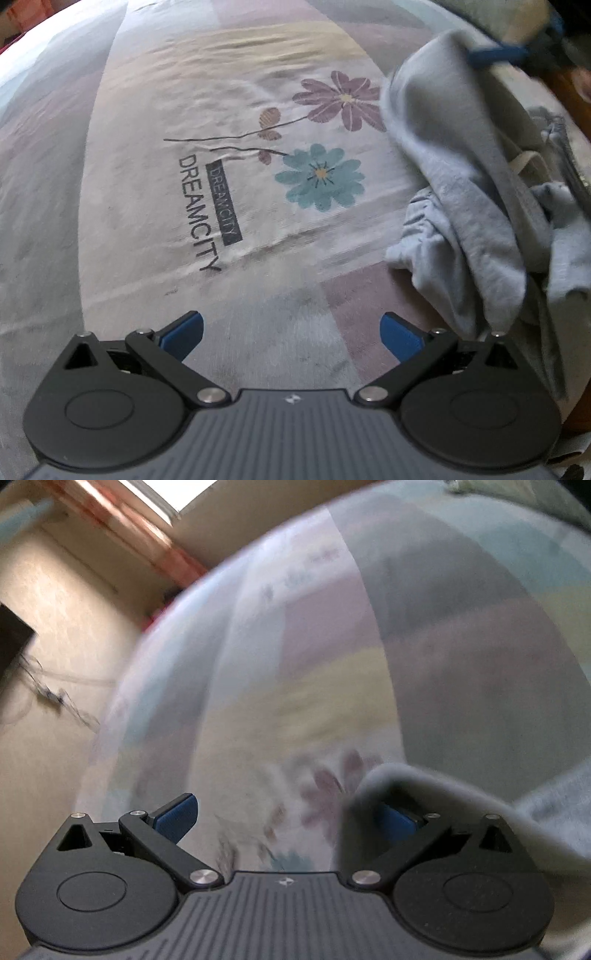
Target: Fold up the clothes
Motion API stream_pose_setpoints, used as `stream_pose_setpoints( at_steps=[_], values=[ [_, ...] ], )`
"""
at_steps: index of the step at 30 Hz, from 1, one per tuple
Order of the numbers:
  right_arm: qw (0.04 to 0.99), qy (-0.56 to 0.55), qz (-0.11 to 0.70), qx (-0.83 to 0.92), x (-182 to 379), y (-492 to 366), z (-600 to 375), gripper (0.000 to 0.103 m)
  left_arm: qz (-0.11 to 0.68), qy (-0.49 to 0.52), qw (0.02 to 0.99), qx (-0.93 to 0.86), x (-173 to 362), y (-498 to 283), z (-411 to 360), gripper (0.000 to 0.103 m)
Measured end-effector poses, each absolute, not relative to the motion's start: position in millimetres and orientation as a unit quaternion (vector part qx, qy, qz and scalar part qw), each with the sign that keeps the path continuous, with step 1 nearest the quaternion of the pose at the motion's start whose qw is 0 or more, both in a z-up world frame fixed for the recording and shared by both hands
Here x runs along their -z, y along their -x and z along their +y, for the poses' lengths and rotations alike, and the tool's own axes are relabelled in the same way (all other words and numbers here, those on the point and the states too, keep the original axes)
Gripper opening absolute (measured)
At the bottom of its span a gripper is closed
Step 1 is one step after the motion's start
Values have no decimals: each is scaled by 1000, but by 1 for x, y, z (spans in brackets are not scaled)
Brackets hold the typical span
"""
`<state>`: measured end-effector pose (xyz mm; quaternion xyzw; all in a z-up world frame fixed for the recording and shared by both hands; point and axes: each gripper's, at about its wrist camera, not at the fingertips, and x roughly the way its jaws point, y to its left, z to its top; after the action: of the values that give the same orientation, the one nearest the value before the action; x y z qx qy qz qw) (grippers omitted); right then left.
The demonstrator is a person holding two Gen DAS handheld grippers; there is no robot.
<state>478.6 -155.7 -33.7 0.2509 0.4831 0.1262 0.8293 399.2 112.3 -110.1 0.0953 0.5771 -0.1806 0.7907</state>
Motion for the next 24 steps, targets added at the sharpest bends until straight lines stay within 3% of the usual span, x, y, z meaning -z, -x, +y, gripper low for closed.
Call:
stream_pose_setpoints(
  at_steps=[13, 24],
  values=[
    [751, -203, 608, -157, 92, -371, -112, 103, 586, -106, 794, 124, 122, -408, 136, 101],
    [750, -280, 567, -193, 121, -400, -71, 103, 568, -111, 810, 97, 104, -415, 169, 101]
  ],
)
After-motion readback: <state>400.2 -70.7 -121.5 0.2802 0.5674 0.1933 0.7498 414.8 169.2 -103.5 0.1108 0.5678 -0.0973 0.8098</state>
